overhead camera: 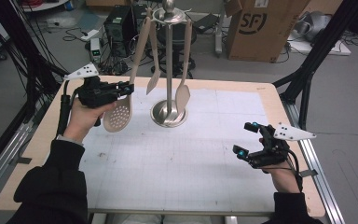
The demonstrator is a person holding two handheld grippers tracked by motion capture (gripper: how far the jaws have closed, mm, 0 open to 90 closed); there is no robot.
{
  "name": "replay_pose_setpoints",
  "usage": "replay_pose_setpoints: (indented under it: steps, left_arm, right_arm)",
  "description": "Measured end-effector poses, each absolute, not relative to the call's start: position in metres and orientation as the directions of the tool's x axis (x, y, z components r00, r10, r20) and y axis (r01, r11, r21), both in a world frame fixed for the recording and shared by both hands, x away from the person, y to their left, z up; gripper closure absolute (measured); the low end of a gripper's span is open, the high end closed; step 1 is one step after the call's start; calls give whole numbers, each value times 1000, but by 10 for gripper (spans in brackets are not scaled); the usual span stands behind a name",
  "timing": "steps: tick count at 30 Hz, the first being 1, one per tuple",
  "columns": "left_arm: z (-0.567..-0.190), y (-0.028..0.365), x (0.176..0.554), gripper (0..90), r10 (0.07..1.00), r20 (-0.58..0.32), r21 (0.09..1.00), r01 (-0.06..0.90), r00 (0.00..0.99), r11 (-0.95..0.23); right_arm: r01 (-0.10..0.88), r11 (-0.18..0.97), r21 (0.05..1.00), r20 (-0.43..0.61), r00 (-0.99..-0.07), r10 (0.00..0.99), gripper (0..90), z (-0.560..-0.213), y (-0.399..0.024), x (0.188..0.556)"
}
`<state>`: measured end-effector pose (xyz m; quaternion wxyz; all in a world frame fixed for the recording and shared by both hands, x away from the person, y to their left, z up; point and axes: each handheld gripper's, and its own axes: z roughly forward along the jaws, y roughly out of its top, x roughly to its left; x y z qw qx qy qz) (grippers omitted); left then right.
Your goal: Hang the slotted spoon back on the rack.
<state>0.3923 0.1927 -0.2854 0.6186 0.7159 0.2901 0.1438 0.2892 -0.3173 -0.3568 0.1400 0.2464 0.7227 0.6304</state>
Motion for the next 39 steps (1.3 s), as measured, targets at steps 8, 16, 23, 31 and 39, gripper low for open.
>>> replay_pose_setpoints:
  steps: [8,16,23,31,39]
  left_arm:
    - [-287,181,399,785,604,-148,964,251,783,-89]
    - [-289,173,406,785,613,-140,960,259,778,-109]
    - [-291,168,408,784,622,-132,960,257,772,-116]
    - [-291,160,413,784,630,-121,955,264,767,-137]
    - [-293,151,418,783,636,-120,953,269,763,-143]
  right_arm:
    - [178,81,981,108,-839,534,3,-356,-319,289]
    - [177,83,981,106,-839,534,3,-356,-319,289]
    - [178,83,981,107,-838,535,3,-357,-319,290]
    - [182,81,980,112,-838,534,3,-357,-319,290]
    - [185,81,979,114,-838,534,3,-358,-320,290]
